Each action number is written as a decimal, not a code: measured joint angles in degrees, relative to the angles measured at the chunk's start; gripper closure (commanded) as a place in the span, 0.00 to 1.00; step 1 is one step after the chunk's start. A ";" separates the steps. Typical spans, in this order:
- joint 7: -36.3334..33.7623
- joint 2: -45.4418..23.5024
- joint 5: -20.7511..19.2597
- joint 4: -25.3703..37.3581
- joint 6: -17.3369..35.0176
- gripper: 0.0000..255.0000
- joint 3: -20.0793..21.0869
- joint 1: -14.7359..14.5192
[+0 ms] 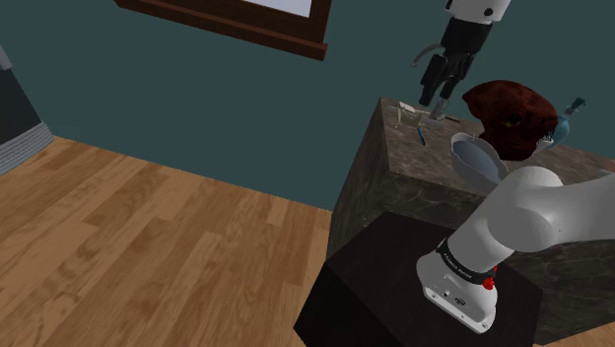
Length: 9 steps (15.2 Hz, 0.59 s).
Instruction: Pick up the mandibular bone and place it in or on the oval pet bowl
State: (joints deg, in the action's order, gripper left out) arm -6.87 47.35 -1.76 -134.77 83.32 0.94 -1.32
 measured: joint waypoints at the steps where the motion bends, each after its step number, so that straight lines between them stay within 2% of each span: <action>1: 0.00 0.00 0.00 0.00 0.00 0.00 0.00 0.00; 9: 5.13 -4.59 -3.76 -2.14 9.19 0.00 -7.98 3.39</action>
State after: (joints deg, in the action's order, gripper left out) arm -1.74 42.76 -5.53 -136.91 92.51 -7.03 2.07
